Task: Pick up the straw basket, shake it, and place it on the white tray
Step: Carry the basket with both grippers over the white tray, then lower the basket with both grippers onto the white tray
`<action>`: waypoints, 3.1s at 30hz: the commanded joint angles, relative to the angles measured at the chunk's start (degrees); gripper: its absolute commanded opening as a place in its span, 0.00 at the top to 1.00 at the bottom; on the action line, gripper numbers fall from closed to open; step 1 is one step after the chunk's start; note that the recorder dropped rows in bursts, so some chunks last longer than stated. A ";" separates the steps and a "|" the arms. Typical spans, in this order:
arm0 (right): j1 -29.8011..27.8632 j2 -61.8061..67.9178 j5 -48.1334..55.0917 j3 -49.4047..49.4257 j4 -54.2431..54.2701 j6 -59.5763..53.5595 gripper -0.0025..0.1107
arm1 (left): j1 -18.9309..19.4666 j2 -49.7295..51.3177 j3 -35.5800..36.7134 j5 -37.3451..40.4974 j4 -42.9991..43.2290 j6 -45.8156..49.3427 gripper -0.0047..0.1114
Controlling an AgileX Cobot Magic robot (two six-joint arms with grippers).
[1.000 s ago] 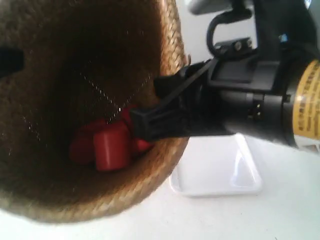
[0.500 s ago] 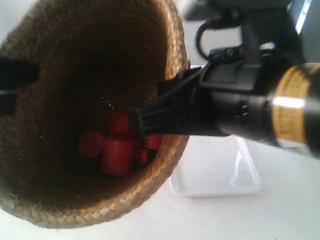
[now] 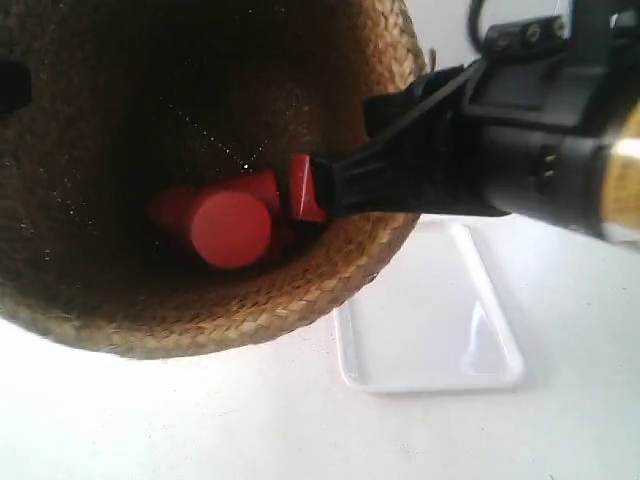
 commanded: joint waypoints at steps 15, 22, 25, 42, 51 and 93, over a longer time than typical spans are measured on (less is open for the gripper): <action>0.93 0.27 -0.94 3.20 0.80 0.00 0.98 | -0.60 2.16 0.75 0.85 7.76 -5.75 0.96; 0.90 -2.47 -2.56 3.20 0.61 -0.91 0.98 | -0.60 2.71 0.75 -1.69 7.92 -7.05 0.96; 0.90 -2.86 4.25 1.67 -0.04 -4.09 0.98 | -0.60 5.06 -1.54 0.74 8.02 -8.07 0.96; -22.67 0.30 4.84 -6.76 27.09 -37.32 0.98 | -0.60 33.66 -30.39 21.19 -6.76 -2.33 0.96; -36.26 5.27 15.49 -17.53 52.57 -59.42 0.98 | -0.60 36.94 -34.07 26.58 -14.94 3.51 0.96; -53.93 23.90 30.94 -28.71 62.60 -79.23 0.98 | -2.87 55.15 -42.59 22.55 -17.58 0.85 0.96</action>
